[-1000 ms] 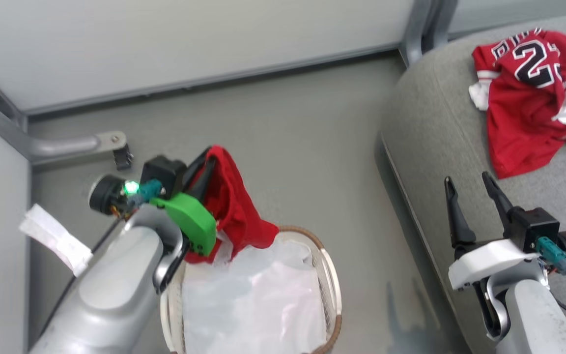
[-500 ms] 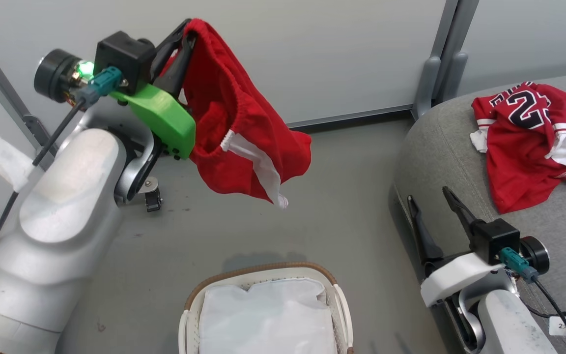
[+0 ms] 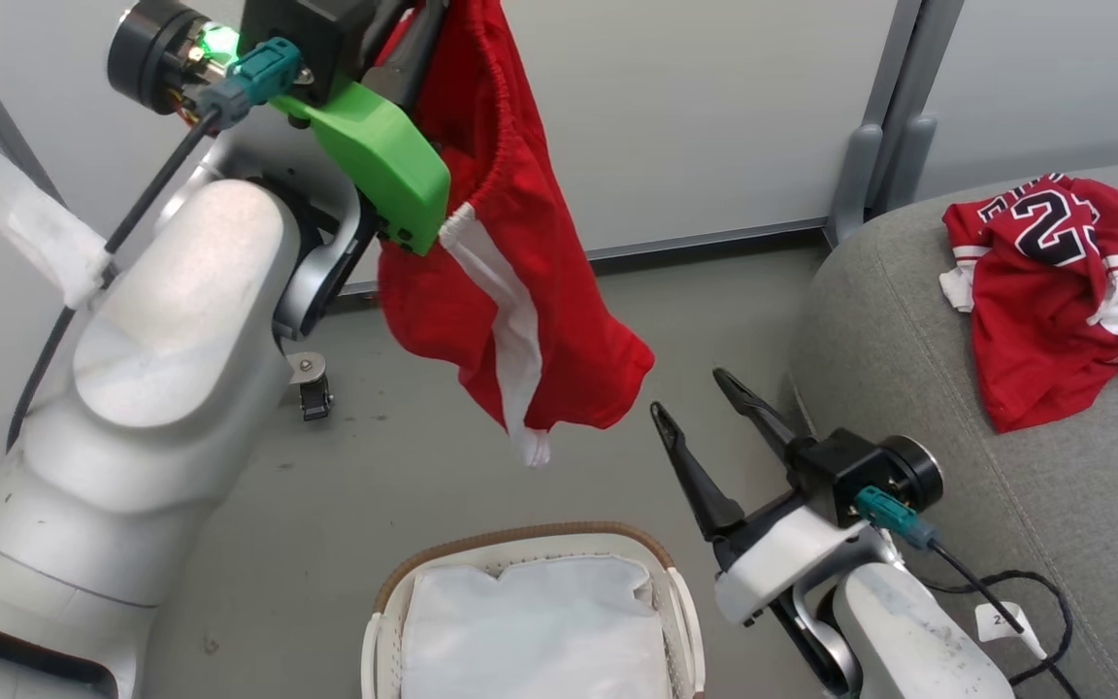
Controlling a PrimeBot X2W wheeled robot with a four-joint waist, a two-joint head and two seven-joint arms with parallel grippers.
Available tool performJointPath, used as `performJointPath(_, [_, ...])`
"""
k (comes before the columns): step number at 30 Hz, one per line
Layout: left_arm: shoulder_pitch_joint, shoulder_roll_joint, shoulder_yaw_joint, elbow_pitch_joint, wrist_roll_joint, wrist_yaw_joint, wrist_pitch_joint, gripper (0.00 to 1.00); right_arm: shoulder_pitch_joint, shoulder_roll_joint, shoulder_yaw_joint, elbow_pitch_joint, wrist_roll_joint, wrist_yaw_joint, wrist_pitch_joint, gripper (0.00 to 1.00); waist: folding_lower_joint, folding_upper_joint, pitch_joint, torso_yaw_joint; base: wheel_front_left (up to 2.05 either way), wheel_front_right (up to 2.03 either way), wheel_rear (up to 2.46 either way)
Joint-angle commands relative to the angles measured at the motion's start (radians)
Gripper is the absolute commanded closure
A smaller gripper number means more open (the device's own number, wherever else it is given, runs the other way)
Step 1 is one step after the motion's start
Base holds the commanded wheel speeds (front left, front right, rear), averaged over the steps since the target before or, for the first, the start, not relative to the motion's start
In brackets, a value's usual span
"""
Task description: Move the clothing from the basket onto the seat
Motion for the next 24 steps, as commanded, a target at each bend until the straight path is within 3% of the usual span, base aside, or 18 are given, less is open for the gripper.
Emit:
performJointPath(1, [-0.020,-0.010,-0.006,-0.007,0.000,0.003,0.002,1.00,-0.022,-0.004,0.021,-0.006,0.015,-0.001,-0.005,0.00,0.0001,0.0000,-0.003,0.007,0.00,0.00,0.00])
performJointPath(6, [-0.030,-0.041,-0.017,-0.015,-0.008,0.009,0.008,1.00,-0.075,-0.004,0.062,0.007,0.035,-0.001,-0.005,0.00,0.0001,0.0000,-0.004,0.028,0.00,0.00,0.00])
performJointPath(16, [-0.041,-0.110,-0.071,-0.063,-0.021,-0.006,0.024,1.00,-0.190,-0.004,0.029,0.095,-0.031,-0.001,-0.005,0.00,0.0001,0.0000,-0.009,0.072,0.00,0.00,0.00])
performJointPath(24, [0.004,-0.126,-0.110,-0.132,-0.037,-0.015,0.049,1.00,-0.249,-0.003,0.071,0.155,-0.080,-0.001,-0.005,0.00,0.0001,0.0000,-0.017,0.094,0.00,0.00,0.00])
